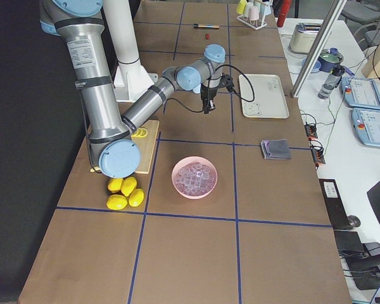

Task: Mash ice and strawberries in cup
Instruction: 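Carry the ice cube with the right gripper over the cup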

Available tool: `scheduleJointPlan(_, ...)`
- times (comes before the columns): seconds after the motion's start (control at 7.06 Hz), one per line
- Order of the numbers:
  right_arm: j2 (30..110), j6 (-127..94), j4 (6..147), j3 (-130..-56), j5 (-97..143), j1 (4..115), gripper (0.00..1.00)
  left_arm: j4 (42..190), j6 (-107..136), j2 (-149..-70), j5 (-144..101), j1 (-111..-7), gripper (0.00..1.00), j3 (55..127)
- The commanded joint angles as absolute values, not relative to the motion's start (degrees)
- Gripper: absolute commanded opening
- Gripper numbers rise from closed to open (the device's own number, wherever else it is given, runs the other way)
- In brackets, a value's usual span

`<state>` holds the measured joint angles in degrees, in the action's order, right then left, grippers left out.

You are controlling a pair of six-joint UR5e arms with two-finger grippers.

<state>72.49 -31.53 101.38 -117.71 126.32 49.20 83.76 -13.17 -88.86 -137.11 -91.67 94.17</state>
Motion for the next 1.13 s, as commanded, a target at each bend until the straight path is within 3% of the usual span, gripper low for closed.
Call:
scheduleJointPlan(0.0,58.42,-47.39,101.95,-111.57,118.43,38.45,0.0,83.76,-13.18,-88.86,-137.11,-91.67,1.0,94.13)
scheduleJointPlan(0.42,46.17,-56.5,101.87,-101.11,110.76,30.96,0.0,83.76,-13.18,-88.94,-137.11,-91.67,1.0,93.96)
scheduleJointPlan(0.99,42.28,-59.59,101.52,-96.61,106.71,26.02,0.0,83.76,-13.27,-88.86,-137.11,-91.67,1.0,93.87)
